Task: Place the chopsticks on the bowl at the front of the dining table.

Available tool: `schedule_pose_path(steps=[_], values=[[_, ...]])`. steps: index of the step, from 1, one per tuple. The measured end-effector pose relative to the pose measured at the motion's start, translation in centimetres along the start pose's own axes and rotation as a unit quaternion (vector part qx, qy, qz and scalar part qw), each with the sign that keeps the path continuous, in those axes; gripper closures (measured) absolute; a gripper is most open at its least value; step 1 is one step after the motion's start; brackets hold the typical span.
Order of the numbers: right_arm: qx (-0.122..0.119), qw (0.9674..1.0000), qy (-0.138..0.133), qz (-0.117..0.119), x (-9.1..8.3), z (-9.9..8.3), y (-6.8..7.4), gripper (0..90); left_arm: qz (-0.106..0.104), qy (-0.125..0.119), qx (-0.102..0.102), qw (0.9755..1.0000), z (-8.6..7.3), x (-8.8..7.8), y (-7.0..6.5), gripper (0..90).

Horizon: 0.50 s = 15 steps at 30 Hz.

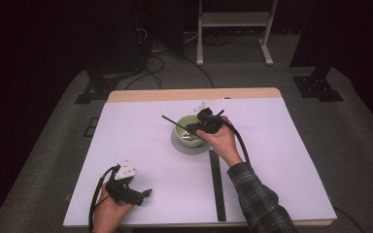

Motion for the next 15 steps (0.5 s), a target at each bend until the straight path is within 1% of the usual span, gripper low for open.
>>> schedule_pose_path(steps=[3,15], values=[[0.004,1.0,0.003,-0.001,0.31,-0.09,-0.01,85.7,0.0,0.0,0.0,1.0,0.0,0.0,0.0,0.0],[0.005,1.0,0.003,0.0,0.92,-0.26,-0.05,85.7,0.0,0.0,0.0,1.0,0.0,0.0,0.0,0.0]])
Point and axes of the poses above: each handheld gripper's, and its own axes: x roughly forward along the jaws, z roughly out of its top, y roughly to its left, the point moved 1 cm from there along x, roughly forward along the jaws, and after that the axes turned 2 degrees about -x, right-handed, at the moved point
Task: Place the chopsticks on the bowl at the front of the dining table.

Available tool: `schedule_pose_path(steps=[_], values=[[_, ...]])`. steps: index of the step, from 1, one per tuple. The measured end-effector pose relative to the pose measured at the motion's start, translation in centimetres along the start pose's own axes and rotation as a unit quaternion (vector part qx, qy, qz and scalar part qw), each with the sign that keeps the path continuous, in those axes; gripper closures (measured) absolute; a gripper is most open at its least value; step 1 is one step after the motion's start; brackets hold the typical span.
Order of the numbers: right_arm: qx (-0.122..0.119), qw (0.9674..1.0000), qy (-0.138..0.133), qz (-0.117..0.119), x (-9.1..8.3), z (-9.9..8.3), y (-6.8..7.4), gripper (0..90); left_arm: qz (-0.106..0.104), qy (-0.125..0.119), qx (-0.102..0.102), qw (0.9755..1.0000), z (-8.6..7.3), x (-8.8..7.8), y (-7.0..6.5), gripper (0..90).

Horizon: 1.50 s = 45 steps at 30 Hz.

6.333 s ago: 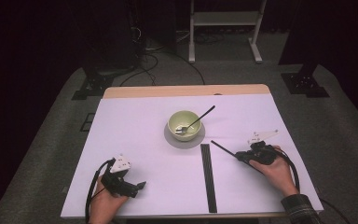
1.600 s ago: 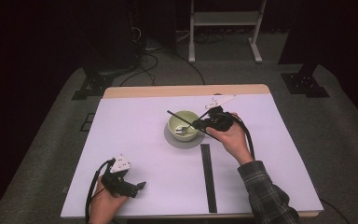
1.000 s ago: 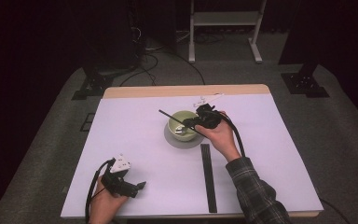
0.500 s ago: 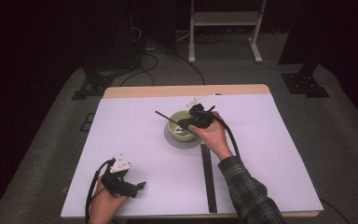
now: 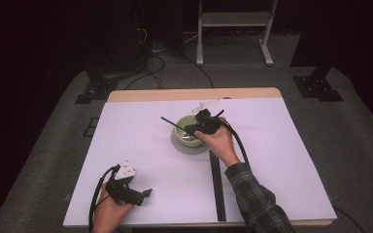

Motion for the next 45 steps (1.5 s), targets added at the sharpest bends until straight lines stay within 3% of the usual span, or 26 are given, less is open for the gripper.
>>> schedule_pose_path(steps=[22,45], values=[[-0.004,0.9999,-0.01,-0.003,-0.7,0.1,0.1,76.2,0.0,-0.001,0.0,1.0,0.0,0.0,0.0,0.0],[-0.016,0.9994,-0.029,-0.015,-5.4,-1.5,0.1,70.2,0.001,0.0,0.002,1.0,0.0,0.0,0.0,0.0]])
Point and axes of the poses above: each handheld gripper's, and its own axes: x roughly forward along the jaws, z roughly out of its top, y roughly to its left, the point moved 1 cm from there along x, roughly forward along the jaws, and after that the axes turned 2 degrees about -x, right-handed, at the moved point
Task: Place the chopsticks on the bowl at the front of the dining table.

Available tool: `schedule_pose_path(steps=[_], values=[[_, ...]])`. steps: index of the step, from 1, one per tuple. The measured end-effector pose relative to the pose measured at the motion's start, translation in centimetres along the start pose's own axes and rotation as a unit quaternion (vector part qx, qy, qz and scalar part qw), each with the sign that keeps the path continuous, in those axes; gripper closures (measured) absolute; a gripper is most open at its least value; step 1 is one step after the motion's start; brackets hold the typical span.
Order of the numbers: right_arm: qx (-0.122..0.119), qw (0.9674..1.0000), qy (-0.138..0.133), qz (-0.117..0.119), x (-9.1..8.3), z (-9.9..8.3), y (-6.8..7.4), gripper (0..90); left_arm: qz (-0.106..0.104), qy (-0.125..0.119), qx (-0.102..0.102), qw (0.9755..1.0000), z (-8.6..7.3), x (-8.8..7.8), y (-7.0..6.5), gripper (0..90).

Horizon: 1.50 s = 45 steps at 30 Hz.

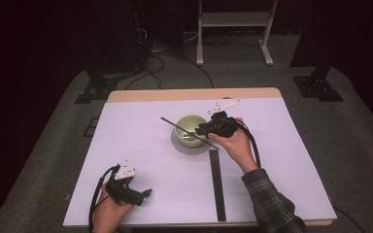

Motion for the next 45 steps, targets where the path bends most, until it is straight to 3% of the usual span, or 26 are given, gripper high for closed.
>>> schedule_pose_path(steps=[15,25,34,45], values=[[0.007,0.9997,0.001,-0.021,-3.6,-2.5,-1.1,66.5,0.0,0.001,0.0,1.0,0.0,0.0,0.0,0.0],[0.016,0.9995,0.001,-0.029,-5.8,-4.1,-1.5,56.4,-0.001,0.001,-0.002,1.0,0.0,0.0,0.0,0.0],[0.027,0.999,0.014,-0.033,-6.7,-5.9,-1.9,48.4,0.0,0.001,0.0,1.0,0.0,0.0,0.0,0.0],[0.038,0.9968,0.031,-0.063,-7.7,-8.2,-2.5,36.8,0.0,0.001,-0.001,1.0,0.0,0.0,0.0,0.0]])
Point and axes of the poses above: each handheld gripper's, and its own axes: x roughly forward along the jaws, z roughly out of its top, y roughly to its left, the point moved 1 cm from there along x, roughly forward along the jaws, and after that the axes turned 2 degrees about -x, right-handed, at the moved point
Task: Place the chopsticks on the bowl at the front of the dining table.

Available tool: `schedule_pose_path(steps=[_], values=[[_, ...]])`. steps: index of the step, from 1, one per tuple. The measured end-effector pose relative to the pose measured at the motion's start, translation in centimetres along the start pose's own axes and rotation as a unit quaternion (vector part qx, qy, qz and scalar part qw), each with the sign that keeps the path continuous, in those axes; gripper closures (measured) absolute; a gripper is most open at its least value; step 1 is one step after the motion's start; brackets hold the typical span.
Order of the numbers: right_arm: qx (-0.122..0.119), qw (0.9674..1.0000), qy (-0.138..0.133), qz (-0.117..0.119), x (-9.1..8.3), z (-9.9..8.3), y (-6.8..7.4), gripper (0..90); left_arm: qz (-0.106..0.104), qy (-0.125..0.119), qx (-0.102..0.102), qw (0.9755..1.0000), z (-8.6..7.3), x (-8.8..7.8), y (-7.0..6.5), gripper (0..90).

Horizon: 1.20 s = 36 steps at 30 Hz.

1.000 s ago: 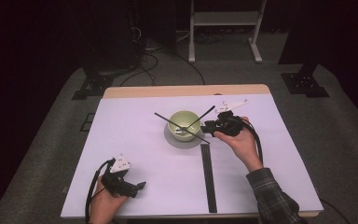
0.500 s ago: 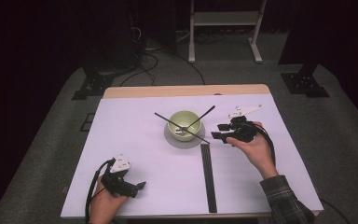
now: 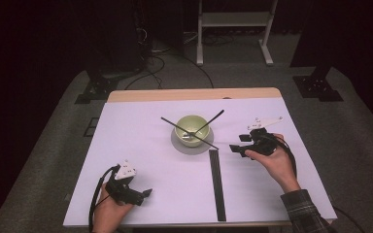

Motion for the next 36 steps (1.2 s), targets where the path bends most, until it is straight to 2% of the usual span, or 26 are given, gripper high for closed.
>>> schedule_pose_path(steps=[7,26,36], values=[[-0.002,1.0,0.004,-0.009,-0.1,-1.1,0.2,24.1,0.0,0.0,0.0,1.0,0.0,0.0,0.0,0.0],[0.007,0.9997,0.021,-0.006,-0.1,-3.7,0.9,18.2,0.0,-0.001,0.0,1.0,0.0,0.0,0.0,0.0],[-0.002,0.9997,0.026,0.002,-0.1,-4.5,2.0,18.2,0.0,-0.001,0.0,1.0,0.0,0.0,0.0,0.0]])
Point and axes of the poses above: each handheld gripper's, and its own axes: x roughly forward along the jaws, z roughly out of its top, y roughly to its left, the point moved 1 cm from there along x, roughly forward along the jaws, and after that the axes turned 2 degrees about -x, right-handed, at the moved point
